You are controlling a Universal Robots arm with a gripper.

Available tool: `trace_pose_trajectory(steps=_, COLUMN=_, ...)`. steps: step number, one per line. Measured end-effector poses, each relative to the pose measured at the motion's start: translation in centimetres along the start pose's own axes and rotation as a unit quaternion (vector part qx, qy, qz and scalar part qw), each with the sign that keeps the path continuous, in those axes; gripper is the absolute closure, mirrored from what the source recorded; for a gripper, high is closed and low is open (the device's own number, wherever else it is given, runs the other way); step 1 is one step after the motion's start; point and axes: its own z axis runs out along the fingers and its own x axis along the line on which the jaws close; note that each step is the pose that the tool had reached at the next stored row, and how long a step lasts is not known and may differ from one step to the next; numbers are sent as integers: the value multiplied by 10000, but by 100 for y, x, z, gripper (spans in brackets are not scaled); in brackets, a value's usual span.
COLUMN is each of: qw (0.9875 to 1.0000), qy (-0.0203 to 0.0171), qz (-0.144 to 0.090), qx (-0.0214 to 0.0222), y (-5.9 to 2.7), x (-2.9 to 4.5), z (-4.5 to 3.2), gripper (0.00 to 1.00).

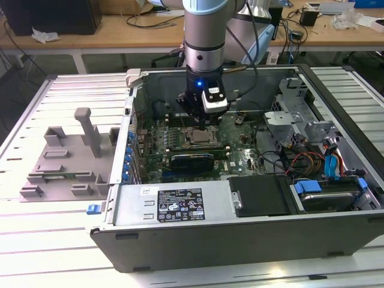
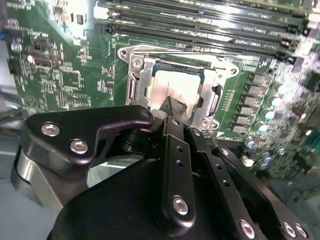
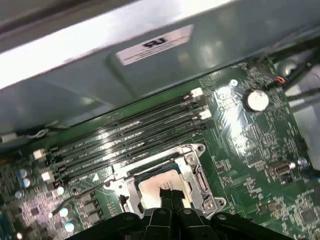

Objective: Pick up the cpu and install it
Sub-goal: 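Close the cpu cover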

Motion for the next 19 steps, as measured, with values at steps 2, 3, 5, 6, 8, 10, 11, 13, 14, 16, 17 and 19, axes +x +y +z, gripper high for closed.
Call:
trace_pose_trajectory(steps=2, qw=9998, qy=1, qz=-204, qx=1, y=0, x=0, z=1, gripper=89)
trace_pose_trajectory(steps=3, qw=9995, qy=2, qz=-302, qx=2, y=0, x=0, z=2, gripper=89)
trace_pose_trajectory(steps=5, qw=9987, qy=2, qz=-515, qx=6, y=0, x=0, z=3, gripper=89)
trace_pose_trajectory(steps=6, qw=9982, qy=2, qz=-603, qx=9, y=1, x=0, z=5, gripper=89)
trace_pose_trajectory(steps=8, qw=9963, qy=1, qz=-856, qx=26, y=0, x=0, z=7, gripper=89)
trace_pose_trajectory(steps=10, qw=9902, qy=10, qz=-1395, qx=108, y=0, x=0, z=13, gripper=89)
trace_pose_trajectory(steps=11, qw=9861, qy=14, qz=-1655, qx=156, y=-2, x=5, z=23, gripper=89)
trace_pose_trajectory(steps=13, qw=9859, qy=17, qz=-1665, qx=156, y=-6, x=6, z=36, gripper=89)
trace_pose_trajectory(steps=14, qw=9859, qy=18, qz=-1665, qx=157, y=-13, x=8, z=45, gripper=89)
trace_pose_trajectory(steps=16, qw=9859, qy=19, qz=-1666, qx=156, y=-25, x=11, z=56, gripper=89)
trace_pose_trajectory(steps=17, qw=9859, qy=19, qz=-1665, qx=156, y=-44, x=13, z=67, gripper=89)
trace_pose_trajectory(steps=19, qw=9859, qy=19, qz=-1665, qx=156, y=-56, x=20, z=74, gripper=89)
